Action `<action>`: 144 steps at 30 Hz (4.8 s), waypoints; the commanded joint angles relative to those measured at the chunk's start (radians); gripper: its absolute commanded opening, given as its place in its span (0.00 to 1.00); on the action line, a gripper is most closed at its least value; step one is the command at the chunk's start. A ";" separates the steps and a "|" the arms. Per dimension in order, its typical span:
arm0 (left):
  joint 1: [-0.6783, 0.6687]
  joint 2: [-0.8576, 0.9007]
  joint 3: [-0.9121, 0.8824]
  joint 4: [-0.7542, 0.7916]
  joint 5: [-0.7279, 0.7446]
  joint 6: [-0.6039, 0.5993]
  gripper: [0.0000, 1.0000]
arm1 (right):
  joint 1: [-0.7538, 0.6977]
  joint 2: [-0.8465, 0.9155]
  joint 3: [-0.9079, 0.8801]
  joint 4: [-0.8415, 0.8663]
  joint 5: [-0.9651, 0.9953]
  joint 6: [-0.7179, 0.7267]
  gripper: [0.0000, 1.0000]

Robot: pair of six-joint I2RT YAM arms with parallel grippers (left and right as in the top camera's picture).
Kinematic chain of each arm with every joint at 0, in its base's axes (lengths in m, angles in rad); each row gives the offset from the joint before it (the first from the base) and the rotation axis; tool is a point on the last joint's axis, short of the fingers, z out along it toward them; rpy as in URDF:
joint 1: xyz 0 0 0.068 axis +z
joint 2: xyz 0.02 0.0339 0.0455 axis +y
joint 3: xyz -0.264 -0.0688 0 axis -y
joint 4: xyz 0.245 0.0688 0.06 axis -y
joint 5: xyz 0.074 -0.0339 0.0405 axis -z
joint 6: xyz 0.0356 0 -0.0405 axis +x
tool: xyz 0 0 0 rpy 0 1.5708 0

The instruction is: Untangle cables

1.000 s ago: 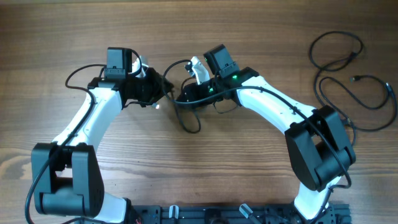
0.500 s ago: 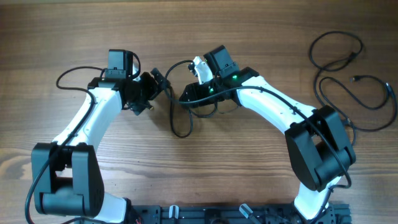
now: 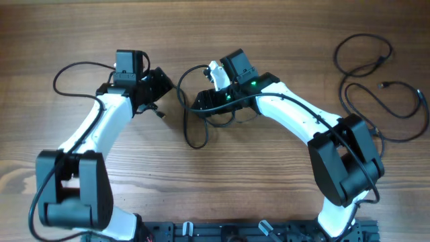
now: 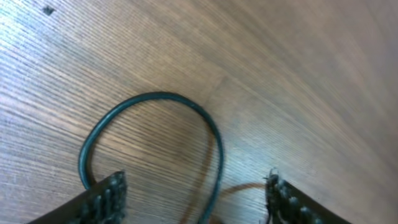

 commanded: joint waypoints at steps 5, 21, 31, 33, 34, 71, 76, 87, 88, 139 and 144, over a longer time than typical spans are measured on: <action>-0.005 0.129 0.010 0.007 -0.025 0.013 0.45 | 0.003 0.011 0.002 -0.005 0.021 0.002 0.74; -0.006 0.146 0.010 -0.038 0.077 0.017 0.16 | 0.003 0.011 0.002 0.000 0.020 0.105 0.81; -0.039 0.156 0.010 0.035 0.005 0.095 0.08 | 0.031 0.021 -0.010 0.021 0.032 0.108 0.81; -0.048 0.162 0.010 0.048 0.005 0.095 0.08 | 0.040 0.029 -0.010 0.031 0.033 0.108 0.81; -0.053 0.167 0.010 0.060 0.004 0.096 0.08 | 0.050 0.042 -0.010 0.045 0.032 0.116 0.81; -0.056 0.208 0.010 0.094 0.268 0.093 0.12 | 0.071 0.094 -0.010 0.083 0.142 0.125 0.88; -0.064 0.208 0.010 0.114 0.172 0.092 0.21 | 0.071 0.094 -0.010 0.088 0.132 0.125 0.88; -0.110 0.224 0.010 0.120 0.091 0.092 0.40 | 0.071 0.094 -0.010 0.098 0.132 0.125 0.88; -0.116 0.226 0.010 0.123 0.091 0.092 0.40 | 0.071 0.094 -0.010 0.098 0.132 0.125 0.88; 0.016 0.216 0.010 0.092 0.638 0.092 0.05 | 0.144 0.094 -0.010 0.158 0.048 0.180 0.72; 0.016 0.216 0.010 0.092 0.631 0.093 0.04 | 0.150 0.094 -0.010 0.157 0.119 0.180 0.41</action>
